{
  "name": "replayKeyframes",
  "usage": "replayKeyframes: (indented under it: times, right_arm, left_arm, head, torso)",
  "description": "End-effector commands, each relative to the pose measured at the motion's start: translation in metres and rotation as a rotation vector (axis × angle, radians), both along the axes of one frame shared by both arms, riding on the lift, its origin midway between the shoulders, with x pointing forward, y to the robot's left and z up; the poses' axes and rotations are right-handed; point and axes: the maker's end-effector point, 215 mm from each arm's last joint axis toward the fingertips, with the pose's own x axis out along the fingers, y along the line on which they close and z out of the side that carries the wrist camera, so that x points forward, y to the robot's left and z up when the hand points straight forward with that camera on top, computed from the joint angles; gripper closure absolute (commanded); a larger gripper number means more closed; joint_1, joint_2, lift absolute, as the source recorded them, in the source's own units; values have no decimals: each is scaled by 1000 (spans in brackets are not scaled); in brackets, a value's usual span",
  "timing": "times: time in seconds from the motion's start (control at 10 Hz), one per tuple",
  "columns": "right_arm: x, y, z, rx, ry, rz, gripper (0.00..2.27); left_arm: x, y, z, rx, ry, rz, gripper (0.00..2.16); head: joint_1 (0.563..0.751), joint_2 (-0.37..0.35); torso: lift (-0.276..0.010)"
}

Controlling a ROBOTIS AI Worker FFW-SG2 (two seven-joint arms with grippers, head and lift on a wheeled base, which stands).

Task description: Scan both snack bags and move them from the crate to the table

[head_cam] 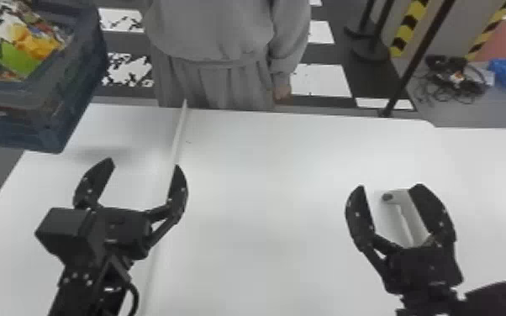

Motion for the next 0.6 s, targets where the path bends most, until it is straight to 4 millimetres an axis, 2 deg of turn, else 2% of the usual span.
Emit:
replayKeyframes:
  times: [0.0,0.5]
  right_arm:
    - [-1,0,-1,1,2,1,80]
    - [0,0,-4,3,12,6,80]
  left_arm:
    - [0,0,1,0,-3,0,-2]
    - [-1,-1,-2,-2,4,-1,-2]
  head:
    - [695,-66]
    - [695,-65]
  torso:
    - [-88]
    - [-88]
